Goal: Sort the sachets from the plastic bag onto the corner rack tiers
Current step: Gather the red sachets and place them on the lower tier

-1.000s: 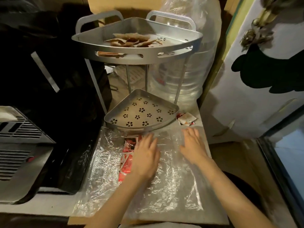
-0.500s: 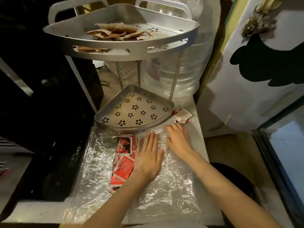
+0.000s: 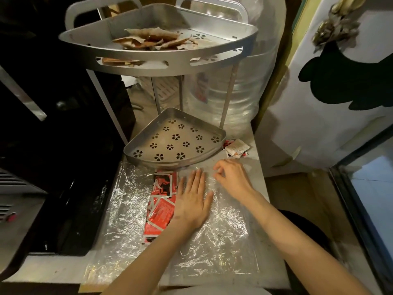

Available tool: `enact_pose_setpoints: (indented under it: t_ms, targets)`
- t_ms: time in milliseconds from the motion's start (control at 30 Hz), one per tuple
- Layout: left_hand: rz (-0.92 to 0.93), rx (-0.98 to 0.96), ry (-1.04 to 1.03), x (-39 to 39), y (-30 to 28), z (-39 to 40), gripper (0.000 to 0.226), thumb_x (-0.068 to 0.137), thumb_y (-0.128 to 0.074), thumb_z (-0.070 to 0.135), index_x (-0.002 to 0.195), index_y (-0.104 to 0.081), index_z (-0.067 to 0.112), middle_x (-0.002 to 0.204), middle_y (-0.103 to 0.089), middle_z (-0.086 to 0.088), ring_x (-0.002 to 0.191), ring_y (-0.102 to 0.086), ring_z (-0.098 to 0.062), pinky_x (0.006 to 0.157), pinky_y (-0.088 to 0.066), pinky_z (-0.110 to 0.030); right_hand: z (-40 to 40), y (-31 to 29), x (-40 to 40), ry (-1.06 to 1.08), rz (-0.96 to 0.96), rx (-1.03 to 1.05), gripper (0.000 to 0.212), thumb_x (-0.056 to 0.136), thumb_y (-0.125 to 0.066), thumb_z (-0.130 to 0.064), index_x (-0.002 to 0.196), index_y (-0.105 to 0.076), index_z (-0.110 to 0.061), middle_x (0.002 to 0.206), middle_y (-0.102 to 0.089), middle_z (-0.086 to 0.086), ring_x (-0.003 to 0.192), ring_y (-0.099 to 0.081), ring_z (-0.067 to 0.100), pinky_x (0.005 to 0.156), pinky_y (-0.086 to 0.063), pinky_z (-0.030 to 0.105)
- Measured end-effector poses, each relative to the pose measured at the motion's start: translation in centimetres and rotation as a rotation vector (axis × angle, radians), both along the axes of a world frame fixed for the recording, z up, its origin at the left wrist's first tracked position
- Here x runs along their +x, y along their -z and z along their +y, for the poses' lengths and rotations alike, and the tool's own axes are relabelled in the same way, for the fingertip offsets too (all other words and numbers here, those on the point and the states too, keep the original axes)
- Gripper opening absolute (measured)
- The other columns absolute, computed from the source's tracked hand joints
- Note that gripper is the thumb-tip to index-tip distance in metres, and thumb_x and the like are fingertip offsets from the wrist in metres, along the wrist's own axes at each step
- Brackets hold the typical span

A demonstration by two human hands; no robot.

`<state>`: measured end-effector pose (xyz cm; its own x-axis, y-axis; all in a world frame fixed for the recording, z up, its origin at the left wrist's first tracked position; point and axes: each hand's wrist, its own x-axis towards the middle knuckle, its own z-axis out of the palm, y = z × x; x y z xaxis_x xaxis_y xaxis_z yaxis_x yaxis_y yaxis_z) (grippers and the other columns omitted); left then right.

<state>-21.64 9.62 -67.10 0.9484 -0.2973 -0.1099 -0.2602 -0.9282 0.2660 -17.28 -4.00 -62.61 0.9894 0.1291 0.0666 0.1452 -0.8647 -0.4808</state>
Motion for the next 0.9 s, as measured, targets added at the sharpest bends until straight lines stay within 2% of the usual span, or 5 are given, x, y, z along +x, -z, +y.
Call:
enact_pose_setpoints:
  t_ms: [167, 300, 433, 600, 900]
  targets:
    - [0.007, -0.007, -0.009, 0.1, 0.1, 0.1, 0.073, 0.079, 0.017, 0.056, 0.142, 0.019, 0.019, 0.151, 0.023, 0.001, 0.138, 0.024, -0.015, 0.111, 0.019, -0.038, -1.5, -1.1, 0.5, 0.072, 0.071, 0.100, 0.006, 0.082, -0.064, -0.015, 0.087, -0.067, -0.011, 0.082, -0.068, 0.002, 0.077, -0.060, 0.016, 0.077, -0.048, 0.031]
    - [0.005, 0.005, 0.006, 0.0, 0.0, 0.2, 0.076, 0.077, 0.021, 0.058, 0.142, 0.019, 0.019, 0.150, 0.025, 0.001, 0.137, 0.026, -0.015, 0.110, 0.020, -0.038, -3.9, -1.4, 0.4, 0.077, 0.133, 0.308, 0.006, 0.081, -0.067, -0.015, 0.078, -0.062, -0.014, 0.085, -0.063, 0.002, 0.087, -0.058, 0.017, 0.079, -0.045, 0.026]
    - [-0.005, -0.004, 0.019, 0.0, 0.0, 0.3, 0.072, 0.078, 0.019, 0.056, 0.142, 0.019, 0.022, 0.150, 0.025, 0.001, 0.137, 0.027, -0.015, 0.110, 0.021, -0.038, -5.5, -1.1, -0.7, 0.132, 0.115, 0.411, 0.011, 0.079, -0.070, -0.014, 0.077, -0.062, -0.006, 0.089, -0.059, -0.005, 0.087, -0.049, -0.004, 0.072, -0.031, 0.000]
    - [-0.003, -0.007, 0.029, 0.1, 0.4, 0.4, 0.073, 0.079, 0.016, 0.059, 0.142, 0.018, 0.024, 0.151, 0.024, 0.002, 0.137, 0.026, -0.014, 0.112, 0.019, -0.039, -7.2, -0.9, -1.8, 0.311, 0.106, 0.602, 0.008, 0.081, -0.067, -0.014, 0.076, -0.061, -0.014, 0.067, -0.053, -0.003, 0.065, -0.048, 0.009, 0.059, -0.036, 0.010]
    - [-0.056, -0.028, 0.042, -0.1, 0.2, 0.5, 0.076, 0.079, 0.005, 0.069, 0.143, 0.015, 0.029, 0.151, 0.023, -0.002, 0.141, 0.020, -0.019, 0.113, 0.015, -0.042, -8.3, -1.3, -3.9, 0.566, 0.220, 0.917, 0.007, 0.089, -0.055, -0.015, 0.083, -0.056, -0.014, 0.070, -0.064, 0.003, 0.069, -0.058, 0.012, 0.071, -0.043, 0.028]
